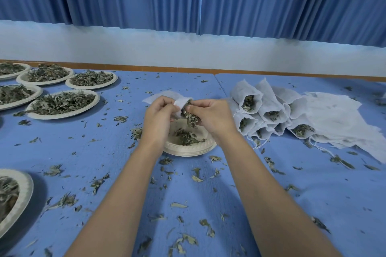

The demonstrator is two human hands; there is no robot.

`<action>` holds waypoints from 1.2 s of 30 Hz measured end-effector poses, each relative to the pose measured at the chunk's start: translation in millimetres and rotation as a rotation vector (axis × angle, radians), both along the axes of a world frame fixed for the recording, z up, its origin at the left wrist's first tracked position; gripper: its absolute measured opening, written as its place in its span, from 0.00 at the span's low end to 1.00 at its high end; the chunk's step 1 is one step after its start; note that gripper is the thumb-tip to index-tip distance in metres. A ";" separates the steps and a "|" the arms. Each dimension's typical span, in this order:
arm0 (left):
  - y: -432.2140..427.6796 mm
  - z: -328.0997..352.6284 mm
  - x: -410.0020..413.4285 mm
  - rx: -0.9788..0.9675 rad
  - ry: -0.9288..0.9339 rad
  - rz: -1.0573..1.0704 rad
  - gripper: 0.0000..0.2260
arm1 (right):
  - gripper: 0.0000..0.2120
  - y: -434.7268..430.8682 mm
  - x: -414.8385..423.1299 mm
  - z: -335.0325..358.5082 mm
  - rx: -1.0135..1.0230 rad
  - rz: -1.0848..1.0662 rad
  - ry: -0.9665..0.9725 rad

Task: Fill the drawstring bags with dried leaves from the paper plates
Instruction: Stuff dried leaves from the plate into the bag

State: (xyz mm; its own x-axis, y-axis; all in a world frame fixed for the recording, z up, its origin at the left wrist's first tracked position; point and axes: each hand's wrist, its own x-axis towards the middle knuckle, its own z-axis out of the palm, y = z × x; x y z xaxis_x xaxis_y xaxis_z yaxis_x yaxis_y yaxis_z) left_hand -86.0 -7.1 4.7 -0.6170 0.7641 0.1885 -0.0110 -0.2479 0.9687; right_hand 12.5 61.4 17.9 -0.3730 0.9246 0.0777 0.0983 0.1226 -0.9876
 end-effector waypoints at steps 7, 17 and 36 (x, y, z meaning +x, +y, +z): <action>0.4 -5.0 7.8 -0.161 0.387 -0.221 0.12 | 0.06 4.5 1.0 -1.9 -0.050 -0.126 -0.023; 5.4 -13.8 5.2 -0.107 0.594 0.059 0.16 | 0.09 -17.3 -8.7 -3.1 0.022 -0.113 -0.015; 4.8 -14.7 -11.4 0.018 0.324 0.051 0.18 | 0.04 -8.1 1.8 5.9 -0.060 0.022 0.028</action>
State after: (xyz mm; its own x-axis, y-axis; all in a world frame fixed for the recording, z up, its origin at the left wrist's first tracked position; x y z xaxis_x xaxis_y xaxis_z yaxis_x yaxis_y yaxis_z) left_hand -97.4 -2.3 -10.1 -0.5602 0.7283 0.3947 0.3098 -0.2577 0.9152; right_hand 14.3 53.3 23.8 -0.3917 0.9195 0.0329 0.0680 0.0645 -0.9956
